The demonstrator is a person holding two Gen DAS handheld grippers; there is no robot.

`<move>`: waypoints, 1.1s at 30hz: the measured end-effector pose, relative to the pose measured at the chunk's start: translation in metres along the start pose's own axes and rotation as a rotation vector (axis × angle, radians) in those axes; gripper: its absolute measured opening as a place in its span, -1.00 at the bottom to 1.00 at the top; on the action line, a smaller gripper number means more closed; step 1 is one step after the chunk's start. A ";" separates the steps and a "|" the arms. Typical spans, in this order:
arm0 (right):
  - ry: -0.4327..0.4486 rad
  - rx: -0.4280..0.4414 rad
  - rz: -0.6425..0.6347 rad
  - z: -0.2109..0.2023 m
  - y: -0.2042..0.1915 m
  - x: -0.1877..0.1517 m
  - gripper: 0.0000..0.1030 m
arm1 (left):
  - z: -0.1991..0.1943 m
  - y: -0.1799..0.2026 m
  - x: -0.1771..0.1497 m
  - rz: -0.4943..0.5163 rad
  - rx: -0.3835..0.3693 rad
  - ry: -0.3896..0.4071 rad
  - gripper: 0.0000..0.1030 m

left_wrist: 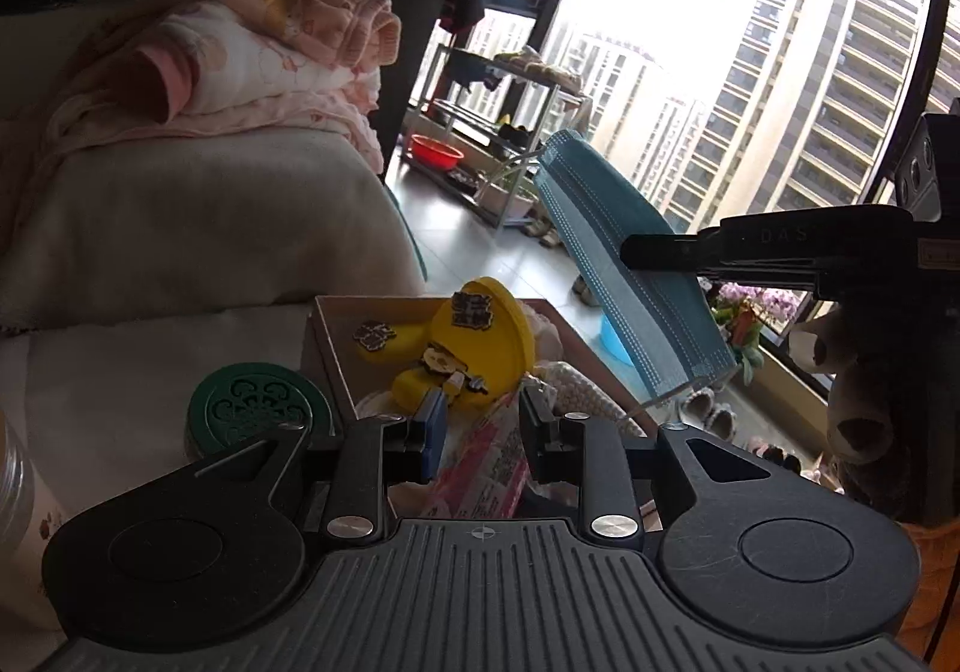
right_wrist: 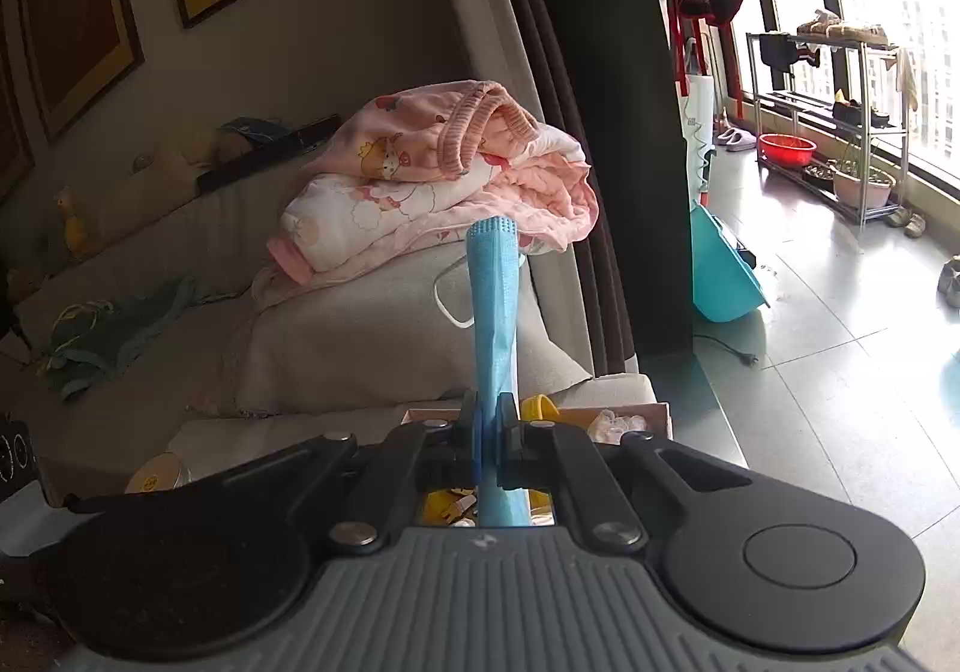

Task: Organize soft objects
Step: 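Lower the mask and swab bag into the pink box and open both tools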

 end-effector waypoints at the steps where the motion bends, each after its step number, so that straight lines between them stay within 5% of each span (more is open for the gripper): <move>1: -0.023 -0.017 0.014 0.003 0.008 -0.004 -0.92 | 0.002 0.005 -0.005 0.035 0.003 -0.013 -0.44; 9: -0.250 -0.127 0.028 0.039 0.045 -0.080 -0.92 | 0.011 0.012 -0.021 0.131 0.037 -0.039 -0.44; 18: -0.238 -0.085 0.027 0.043 0.052 -0.076 -0.88 | 0.002 0.007 -0.012 0.103 0.053 -0.007 -0.44; 23: -0.089 0.010 -0.036 0.017 0.032 -0.039 -0.35 | -0.001 0.007 -0.009 0.085 0.056 0.009 -0.44; 25: -0.060 -0.019 -0.040 0.022 0.032 -0.029 -0.36 | -0.003 0.008 -0.008 0.079 0.053 0.013 -0.44; 28: -0.111 -0.051 0.012 0.050 0.041 -0.035 -0.81 | -0.008 0.008 -0.007 0.081 0.054 0.015 -0.44; 33: -0.215 -0.148 0.023 0.088 0.064 -0.073 -0.87 | -0.016 0.002 -0.006 0.094 0.061 0.019 -0.44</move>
Point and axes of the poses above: each gripper's, at about its wrist camera, not at the fingertips, and z roughly the way its jaws point, y to its right, x to its top, the point moved 9 cm from there along z, roughly the way its jaws point, and after that the axes turned 12 degrees about y, right-handed, at the moved point
